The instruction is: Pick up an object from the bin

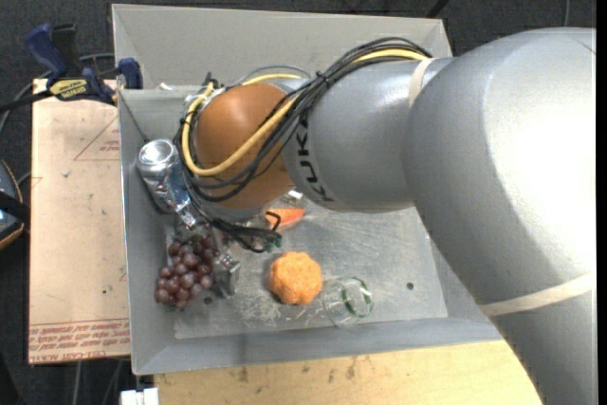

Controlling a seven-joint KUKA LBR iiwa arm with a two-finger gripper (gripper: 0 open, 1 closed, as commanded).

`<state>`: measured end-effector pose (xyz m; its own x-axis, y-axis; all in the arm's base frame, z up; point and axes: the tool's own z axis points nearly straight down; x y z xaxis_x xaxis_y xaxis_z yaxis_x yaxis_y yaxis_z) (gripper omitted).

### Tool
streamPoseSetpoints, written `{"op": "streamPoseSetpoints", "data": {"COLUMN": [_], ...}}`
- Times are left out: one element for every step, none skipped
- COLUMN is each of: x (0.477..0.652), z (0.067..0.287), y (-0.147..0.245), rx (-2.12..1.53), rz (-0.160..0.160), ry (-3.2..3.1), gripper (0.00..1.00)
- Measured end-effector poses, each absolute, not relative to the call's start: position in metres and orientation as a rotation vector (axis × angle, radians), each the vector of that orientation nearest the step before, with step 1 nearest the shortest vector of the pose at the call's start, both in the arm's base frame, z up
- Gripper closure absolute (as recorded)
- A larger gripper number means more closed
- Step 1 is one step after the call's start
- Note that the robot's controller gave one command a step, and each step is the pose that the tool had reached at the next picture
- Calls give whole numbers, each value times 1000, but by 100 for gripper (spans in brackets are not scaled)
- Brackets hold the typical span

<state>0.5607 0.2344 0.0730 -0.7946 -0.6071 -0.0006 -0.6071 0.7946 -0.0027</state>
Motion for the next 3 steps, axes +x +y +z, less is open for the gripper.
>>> {"op": "streamPoseSetpoints", "data": {"x": [565, 565, 565], "z": [74, 77, 77], "y": [229, 235, 235], "rx": [-1027, -997, -996], "rz": [7, 2, 2], "ry": [2963, 2964, 2964], "gripper": [0, 100, 100]}}
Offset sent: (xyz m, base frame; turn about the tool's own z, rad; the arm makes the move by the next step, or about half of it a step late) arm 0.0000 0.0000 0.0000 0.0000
